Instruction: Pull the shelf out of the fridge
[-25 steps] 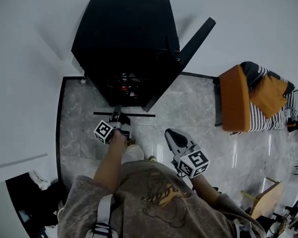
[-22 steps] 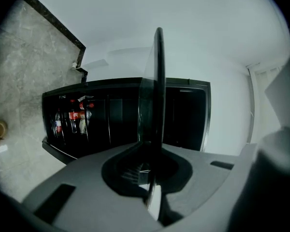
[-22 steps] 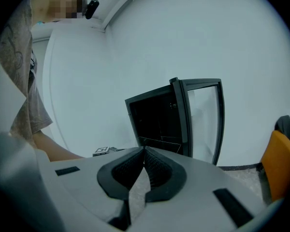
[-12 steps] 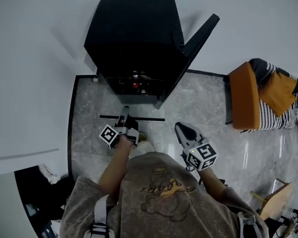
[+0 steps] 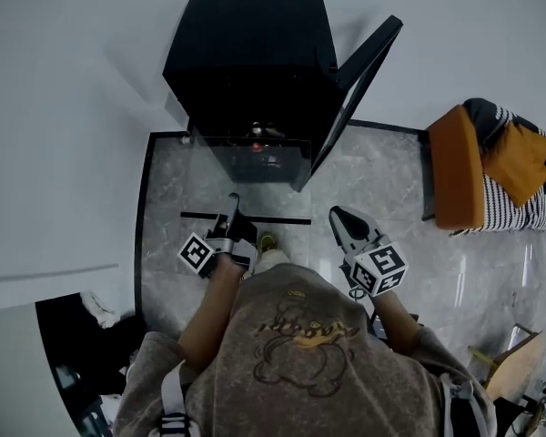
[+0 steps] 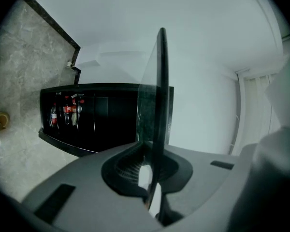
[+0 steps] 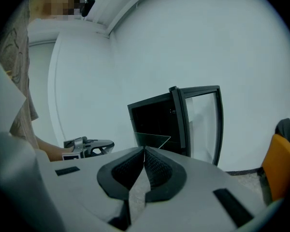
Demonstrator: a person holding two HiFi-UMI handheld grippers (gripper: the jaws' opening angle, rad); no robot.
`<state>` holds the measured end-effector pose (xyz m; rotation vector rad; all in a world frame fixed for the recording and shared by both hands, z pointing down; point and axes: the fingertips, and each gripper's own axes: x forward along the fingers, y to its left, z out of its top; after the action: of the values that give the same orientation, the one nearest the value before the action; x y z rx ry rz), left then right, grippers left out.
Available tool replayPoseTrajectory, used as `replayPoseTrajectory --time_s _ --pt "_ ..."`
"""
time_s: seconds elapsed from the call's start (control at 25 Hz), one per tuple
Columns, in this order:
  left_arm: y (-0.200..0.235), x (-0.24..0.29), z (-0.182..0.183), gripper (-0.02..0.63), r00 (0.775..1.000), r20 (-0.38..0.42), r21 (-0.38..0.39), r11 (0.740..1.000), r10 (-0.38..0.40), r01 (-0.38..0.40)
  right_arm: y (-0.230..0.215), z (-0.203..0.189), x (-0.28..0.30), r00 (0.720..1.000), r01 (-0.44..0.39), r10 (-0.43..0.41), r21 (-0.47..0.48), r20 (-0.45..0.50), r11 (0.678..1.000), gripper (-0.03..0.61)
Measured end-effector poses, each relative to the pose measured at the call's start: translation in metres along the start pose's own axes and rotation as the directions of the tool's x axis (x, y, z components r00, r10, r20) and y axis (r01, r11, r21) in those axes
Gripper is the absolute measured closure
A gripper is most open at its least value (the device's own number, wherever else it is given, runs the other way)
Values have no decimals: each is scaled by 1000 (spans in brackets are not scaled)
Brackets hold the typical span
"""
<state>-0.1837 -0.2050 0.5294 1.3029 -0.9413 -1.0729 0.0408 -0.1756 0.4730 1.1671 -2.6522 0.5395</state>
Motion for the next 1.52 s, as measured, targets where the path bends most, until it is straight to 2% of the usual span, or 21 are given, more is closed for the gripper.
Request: replayPoseTrajectory --time_s 0.32,0.52,1.04,1.28,1.52 --pt "-54 -21 -9 594 999 -25 23 999 -34 35 -2 1 -6 1000 -2 2 0 27 1000 557" --pt "-72 -33 -12 594 998 -21 54 997 -53 54 -4 1 -8 1000 -12 12 0 24 1000 557" --pt "-73 -44 -27 591 997 17 36 996 -78 77 -8 13 -19 998 -66 67 -59 9 996 557" --pt "-72 -37 -30 591 997 10 41 997 -73 73 -7 23 -18 992 -120 124 -88 31 989 557" --pt "-72 -34 -30 591 997 4 42 996 -73 73 -4 24 -22 982 -186 188 -110 8 976 557"
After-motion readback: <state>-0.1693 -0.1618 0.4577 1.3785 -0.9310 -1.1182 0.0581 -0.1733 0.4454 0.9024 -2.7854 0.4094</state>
